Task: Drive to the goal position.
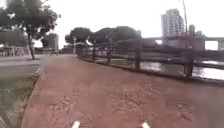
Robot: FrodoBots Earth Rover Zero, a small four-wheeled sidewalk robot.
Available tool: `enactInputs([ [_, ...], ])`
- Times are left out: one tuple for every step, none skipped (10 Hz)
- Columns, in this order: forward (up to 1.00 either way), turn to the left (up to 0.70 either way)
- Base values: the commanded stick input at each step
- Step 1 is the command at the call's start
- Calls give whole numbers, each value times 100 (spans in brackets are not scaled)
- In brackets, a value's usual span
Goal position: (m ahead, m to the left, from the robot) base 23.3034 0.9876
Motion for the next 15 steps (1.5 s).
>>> enactInputs([
  [70,27],
  [70,23],
  [70,6],
  [70,0],
  [70,0],
  [70,0],
  [70,0],
  [70,1],
  [70,27],
  [70,27],
  [70,27],
  [70,27],
  [70,27],
  [70,27],
  [70,27],
])
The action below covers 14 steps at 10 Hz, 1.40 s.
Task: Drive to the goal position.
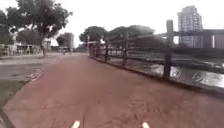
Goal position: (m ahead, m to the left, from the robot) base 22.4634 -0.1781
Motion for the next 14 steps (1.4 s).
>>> enactInputs([
  [70,27],
  [70,27],
  [70,27],
  [70,27],
  [70,10],
  [70,7],
  [70,18],
  [70,27],
  [70,27],
  [70,27],
  [70,22],
  [70,7],
  [70,0],
  [70,0],
])
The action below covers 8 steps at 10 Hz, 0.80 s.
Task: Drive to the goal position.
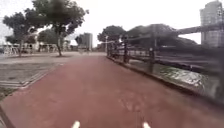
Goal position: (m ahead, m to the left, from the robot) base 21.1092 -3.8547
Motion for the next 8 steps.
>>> enactInputs([
  [70,0],
  [70,0],
  [70,7],
  [70,24],
  [70,27],
  [70,6],
  [70,0],
  [70,0],
])
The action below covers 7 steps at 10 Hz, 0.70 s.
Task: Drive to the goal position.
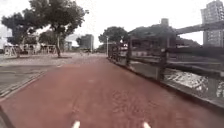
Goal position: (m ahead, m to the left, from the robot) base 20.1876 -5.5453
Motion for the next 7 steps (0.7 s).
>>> enactInputs([
  [70,24],
  [70,27],
  [70,27],
  [70,14],
  [70,0],
  [70,0],
  [70,0],
])
